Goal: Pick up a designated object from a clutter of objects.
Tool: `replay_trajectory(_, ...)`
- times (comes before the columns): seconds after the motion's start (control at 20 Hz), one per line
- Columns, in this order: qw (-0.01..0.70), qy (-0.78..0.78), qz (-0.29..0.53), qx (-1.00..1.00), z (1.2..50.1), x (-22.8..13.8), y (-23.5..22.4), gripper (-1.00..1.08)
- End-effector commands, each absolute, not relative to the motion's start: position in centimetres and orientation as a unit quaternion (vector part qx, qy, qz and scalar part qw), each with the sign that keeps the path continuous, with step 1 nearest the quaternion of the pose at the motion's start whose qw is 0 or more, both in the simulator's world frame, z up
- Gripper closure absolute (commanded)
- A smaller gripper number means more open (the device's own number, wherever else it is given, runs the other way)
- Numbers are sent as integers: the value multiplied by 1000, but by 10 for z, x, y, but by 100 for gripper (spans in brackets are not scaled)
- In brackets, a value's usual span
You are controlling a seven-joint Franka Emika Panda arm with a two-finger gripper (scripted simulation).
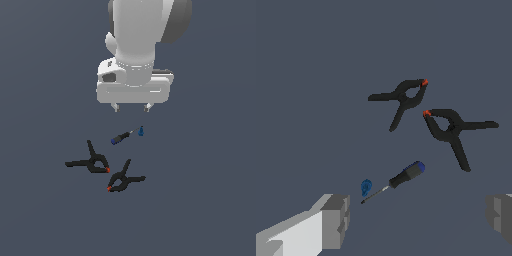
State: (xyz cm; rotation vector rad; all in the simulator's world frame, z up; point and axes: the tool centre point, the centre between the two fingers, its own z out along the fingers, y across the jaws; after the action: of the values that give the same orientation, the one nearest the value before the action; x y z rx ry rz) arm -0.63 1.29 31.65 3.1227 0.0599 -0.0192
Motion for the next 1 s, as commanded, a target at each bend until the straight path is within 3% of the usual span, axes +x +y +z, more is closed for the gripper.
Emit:
replay_trajectory(0.0, 9, 19, -6, 1000, 316, -6, 13, -92)
replay_trajectory(0.95, 11, 16, 3, 1000, 314, 9, 8, -92)
